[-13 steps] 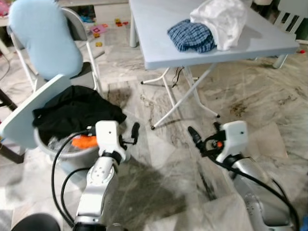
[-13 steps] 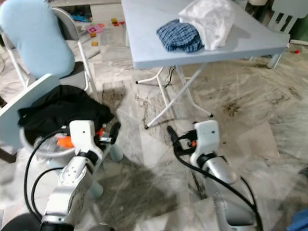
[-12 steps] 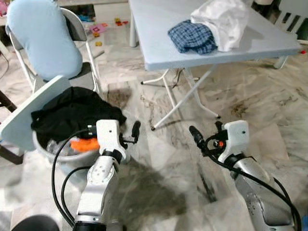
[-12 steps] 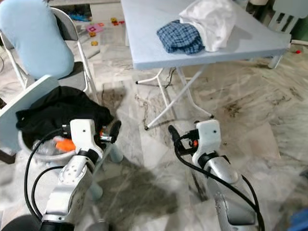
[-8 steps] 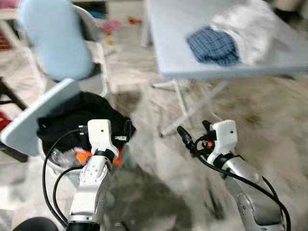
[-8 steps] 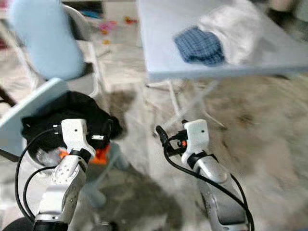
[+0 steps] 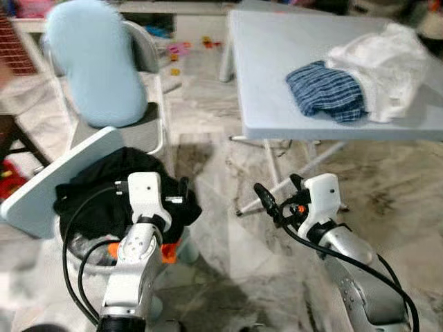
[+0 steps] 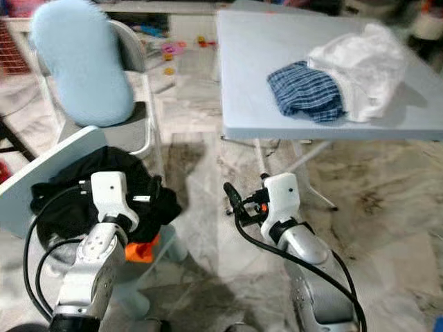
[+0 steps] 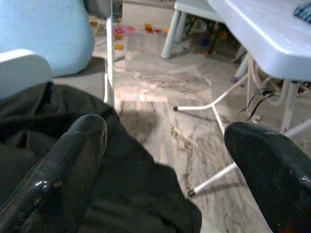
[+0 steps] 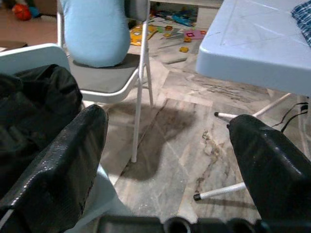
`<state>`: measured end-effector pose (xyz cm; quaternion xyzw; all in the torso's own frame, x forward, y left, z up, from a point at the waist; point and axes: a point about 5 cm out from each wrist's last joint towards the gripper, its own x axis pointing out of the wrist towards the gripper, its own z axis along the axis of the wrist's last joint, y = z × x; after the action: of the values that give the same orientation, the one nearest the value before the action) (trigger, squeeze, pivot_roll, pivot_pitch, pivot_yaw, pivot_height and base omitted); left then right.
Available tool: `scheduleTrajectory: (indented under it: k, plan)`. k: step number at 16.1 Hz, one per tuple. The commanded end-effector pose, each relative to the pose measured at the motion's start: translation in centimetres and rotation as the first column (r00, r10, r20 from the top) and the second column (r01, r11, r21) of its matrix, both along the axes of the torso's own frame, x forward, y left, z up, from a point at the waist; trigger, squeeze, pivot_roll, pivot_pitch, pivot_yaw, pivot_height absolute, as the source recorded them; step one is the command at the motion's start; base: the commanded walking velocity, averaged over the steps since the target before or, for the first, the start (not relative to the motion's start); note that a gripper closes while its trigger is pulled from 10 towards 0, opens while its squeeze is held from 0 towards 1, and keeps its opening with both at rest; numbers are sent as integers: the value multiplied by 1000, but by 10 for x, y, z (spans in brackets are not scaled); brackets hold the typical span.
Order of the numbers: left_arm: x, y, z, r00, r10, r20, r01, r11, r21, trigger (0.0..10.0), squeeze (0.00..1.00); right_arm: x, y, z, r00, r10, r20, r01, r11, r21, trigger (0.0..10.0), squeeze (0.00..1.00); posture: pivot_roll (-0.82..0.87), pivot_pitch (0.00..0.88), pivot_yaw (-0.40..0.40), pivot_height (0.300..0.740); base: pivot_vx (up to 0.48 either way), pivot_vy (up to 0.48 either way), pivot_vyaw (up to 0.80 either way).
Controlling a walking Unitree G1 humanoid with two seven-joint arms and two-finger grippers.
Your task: Hang hanger
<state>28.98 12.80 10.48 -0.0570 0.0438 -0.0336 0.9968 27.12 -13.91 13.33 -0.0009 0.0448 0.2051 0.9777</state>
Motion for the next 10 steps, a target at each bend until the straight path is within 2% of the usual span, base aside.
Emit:
scheduleTrajectory:
  k: [1,4,5,6,9,10]
  plan:
    - [0,-3,-4,1000,-10,-28,10,1000,13,10000,0,-1,-3,1,1000,-8,9,8,1000,-2,10000,0,-17,150,-81,740,0,0,0]
    - [8,6,-11,997,-11,-82,16,998,61,10000,0,-6,4,1,997,79,-5,-79,997,-8,10000,0,-19,151,-85,740,0,0,0]
    - [15,13,-11,996,7,-89,-1,998,65,10000,0,-11,7,0,989,148,-13,-148,988,-33,10000,0,-21,151,-86,740,0,0,531]
    - [18,15,-8,997,18,-76,-13,998,68,10000,0,-11,6,0,988,152,-6,-153,987,-51,10000,0,-26,152,-85,740,0,0,800]
    - [21,14,-2,999,14,-41,-12,998,56,10000,0,-9,5,1,991,130,-5,-130,991,-31,10000,0,-27,153,-84,740,0,0,800]
    - [20,12,-2,999,5,-35,-3,998,57,10000,0,-9,6,2,991,134,-4,-134,991,-29,10000,0,-27,155,-83,740,0,0,0]
